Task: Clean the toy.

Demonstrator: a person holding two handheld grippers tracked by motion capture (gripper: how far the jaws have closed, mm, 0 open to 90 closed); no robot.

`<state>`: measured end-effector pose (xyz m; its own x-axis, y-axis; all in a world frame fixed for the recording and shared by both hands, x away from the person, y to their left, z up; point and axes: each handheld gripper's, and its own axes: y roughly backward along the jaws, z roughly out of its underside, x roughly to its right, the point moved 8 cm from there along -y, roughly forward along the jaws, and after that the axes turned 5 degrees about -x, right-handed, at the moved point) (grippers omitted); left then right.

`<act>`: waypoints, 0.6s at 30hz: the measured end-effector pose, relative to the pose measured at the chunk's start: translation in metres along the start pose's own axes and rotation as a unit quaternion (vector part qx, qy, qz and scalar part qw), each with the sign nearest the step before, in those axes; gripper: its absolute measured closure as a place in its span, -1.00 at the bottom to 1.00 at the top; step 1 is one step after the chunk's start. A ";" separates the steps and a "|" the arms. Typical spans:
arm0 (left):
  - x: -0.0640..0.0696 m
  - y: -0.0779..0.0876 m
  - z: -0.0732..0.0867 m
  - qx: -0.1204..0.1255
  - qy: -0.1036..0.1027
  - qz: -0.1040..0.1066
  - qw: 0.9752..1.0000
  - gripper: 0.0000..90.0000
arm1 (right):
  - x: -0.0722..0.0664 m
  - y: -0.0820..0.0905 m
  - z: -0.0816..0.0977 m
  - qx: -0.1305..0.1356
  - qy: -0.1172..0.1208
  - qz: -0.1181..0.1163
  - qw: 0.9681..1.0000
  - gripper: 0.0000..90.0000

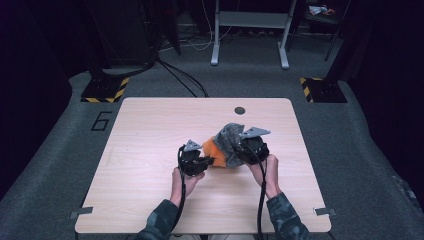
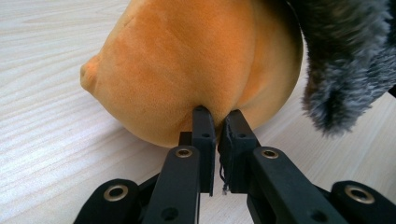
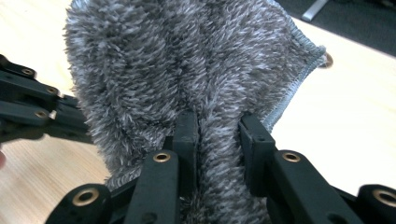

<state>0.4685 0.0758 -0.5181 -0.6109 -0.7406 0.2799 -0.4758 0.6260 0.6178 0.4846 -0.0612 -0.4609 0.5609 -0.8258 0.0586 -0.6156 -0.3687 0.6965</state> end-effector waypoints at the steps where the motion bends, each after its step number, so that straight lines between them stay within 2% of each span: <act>1: 0.000 0.000 0.000 -0.002 -0.001 0.000 1.000 0.89 | -0.003 -0.002 -0.002 0.001 0.005 0.005 1.000 0.59; 3: -0.002 -0.001 0.001 -0.005 -0.003 -0.008 1.000 0.89 | -0.006 -0.007 -0.004 -0.003 0.022 0.013 1.000 0.59; 6: -0.005 -0.002 0.002 -0.006 0.002 -0.013 1.000 0.88 | -0.007 -0.012 -0.004 -0.006 0.020 0.009 1.000 0.58; 7: -0.005 -0.003 0.003 -0.006 -0.001 -0.013 1.000 0.88 | -0.006 -0.013 -0.003 -0.008 0.026 0.010 1.000 0.58; 8: -0.005 -0.002 0.003 -0.007 0.001 -0.014 1.000 0.88 | -0.007 -0.013 -0.003 -0.006 0.015 0.012 1.000 0.58; 9: -0.006 -0.003 0.003 -0.007 0.002 -0.014 1.000 0.88 | -0.005 -0.013 -0.002 -0.008 0.023 0.010 1.000 0.58; 18: -0.008 -0.004 0.005 -0.007 0.009 -0.016 1.000 0.88 | 0.007 -0.015 0.010 -0.020 0.002 0.023 1.000 0.58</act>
<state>0.4722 0.0806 -0.5261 -0.5842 -0.7645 0.2724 -0.4855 0.5981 0.6376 0.4929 -0.0658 -0.4781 0.5354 -0.8394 0.0938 -0.6178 -0.3135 0.7212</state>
